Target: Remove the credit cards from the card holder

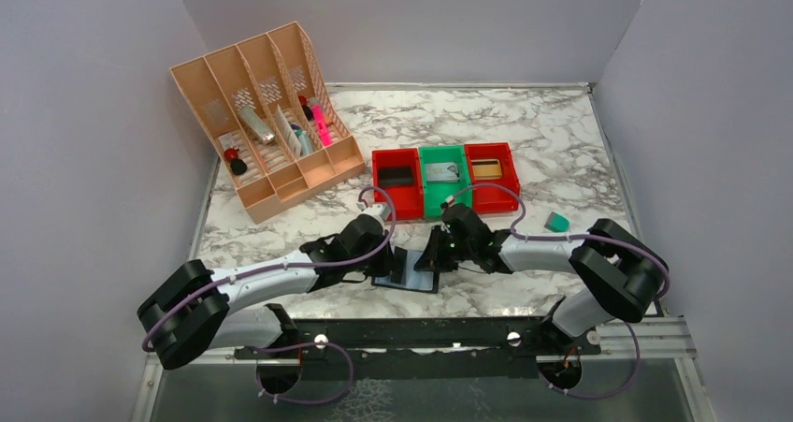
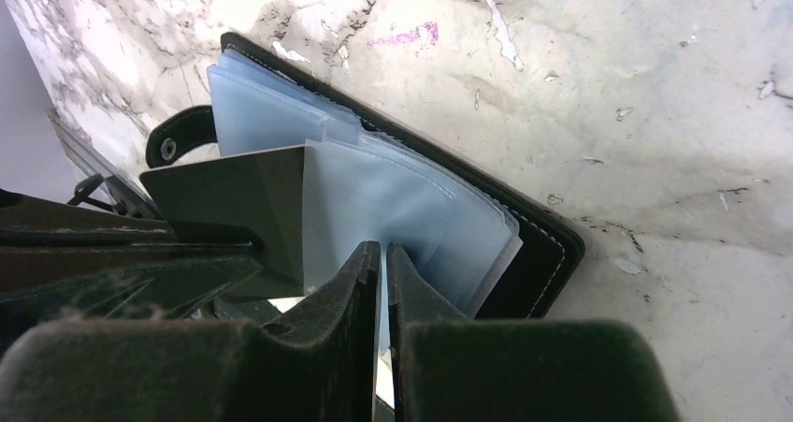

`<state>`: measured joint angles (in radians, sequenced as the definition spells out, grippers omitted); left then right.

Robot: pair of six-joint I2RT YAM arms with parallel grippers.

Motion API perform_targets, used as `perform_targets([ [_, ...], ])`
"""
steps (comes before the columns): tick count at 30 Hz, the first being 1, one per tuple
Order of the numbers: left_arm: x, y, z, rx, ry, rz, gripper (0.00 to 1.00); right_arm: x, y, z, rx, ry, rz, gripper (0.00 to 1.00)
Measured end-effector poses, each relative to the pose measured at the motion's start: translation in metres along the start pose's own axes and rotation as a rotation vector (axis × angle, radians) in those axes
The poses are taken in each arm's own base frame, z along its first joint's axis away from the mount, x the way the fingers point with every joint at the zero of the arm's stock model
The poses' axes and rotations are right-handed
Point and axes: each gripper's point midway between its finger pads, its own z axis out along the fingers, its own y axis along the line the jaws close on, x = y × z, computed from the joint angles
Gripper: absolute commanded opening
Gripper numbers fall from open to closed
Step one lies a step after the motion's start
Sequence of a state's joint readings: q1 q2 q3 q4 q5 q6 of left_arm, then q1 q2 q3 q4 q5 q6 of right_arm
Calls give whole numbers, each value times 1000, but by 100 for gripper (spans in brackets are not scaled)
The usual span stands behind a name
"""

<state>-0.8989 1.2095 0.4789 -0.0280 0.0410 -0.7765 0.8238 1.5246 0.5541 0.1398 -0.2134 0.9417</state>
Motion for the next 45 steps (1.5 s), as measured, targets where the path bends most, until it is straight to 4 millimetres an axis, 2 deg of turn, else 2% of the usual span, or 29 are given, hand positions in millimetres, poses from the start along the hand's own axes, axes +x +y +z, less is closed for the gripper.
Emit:
perform_targets([
  [9, -6, 7, -4, -49, -20, 19, 0, -4, -5, -9, 46, -25, -18, 14],
  [14, -6, 7, -5, -52, -21, 19, 0, -6, -9, -20, 72, -34, -65, 17],
  [21, -10, 7, -10, -53, -38, 19, 0, -4, 17, -24, -58, -5, -126, 19],
  [27, -13, 7, -14, -56, -57, 20, 0, -2, 34, -8, -122, 61, -151, 21],
  [32, -16, 8, -18, -64, -71, 20, 0, -1, 18, 6, -41, 86, -138, 21],
  [37, -16, 11, -21, -76, -78, 20, 0, -7, 10, 7, 28, 57, -147, 21],
  [45, -14, 14, -19, -89, -68, 23, 0, -32, -3, 2, 141, -44, -258, 21],
])
